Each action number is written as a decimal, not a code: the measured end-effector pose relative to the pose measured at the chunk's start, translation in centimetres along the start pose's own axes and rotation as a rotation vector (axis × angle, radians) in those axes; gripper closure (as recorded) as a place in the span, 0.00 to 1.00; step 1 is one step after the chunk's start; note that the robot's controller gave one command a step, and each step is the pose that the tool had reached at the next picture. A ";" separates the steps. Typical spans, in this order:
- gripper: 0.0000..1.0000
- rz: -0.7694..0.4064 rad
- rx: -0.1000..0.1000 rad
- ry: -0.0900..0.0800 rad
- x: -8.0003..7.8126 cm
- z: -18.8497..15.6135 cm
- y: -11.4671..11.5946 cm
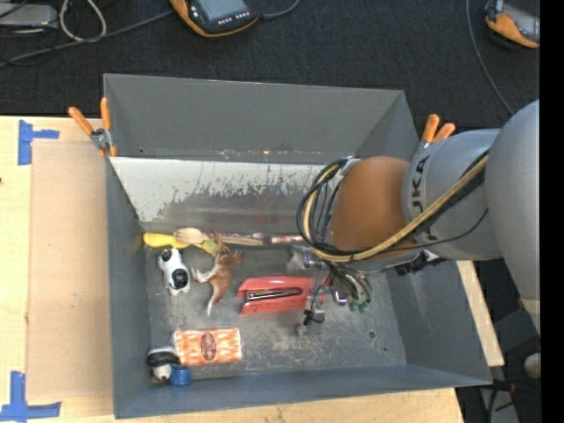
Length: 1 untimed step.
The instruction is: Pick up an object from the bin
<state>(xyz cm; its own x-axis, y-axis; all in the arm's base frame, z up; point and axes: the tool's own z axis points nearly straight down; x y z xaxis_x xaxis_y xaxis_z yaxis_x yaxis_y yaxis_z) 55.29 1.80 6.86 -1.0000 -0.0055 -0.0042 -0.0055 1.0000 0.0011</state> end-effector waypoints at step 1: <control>1.00 0.044 -0.002 0.000 1.4 -0.2 1.1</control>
Offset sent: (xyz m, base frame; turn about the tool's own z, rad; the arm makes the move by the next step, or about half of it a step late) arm 0.0000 0.0000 0.0000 0.0000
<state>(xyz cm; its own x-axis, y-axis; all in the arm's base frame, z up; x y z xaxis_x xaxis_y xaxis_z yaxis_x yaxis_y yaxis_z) 53.91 2.91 7.09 -0.9993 0.0380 -0.0040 0.0380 0.9993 0.0035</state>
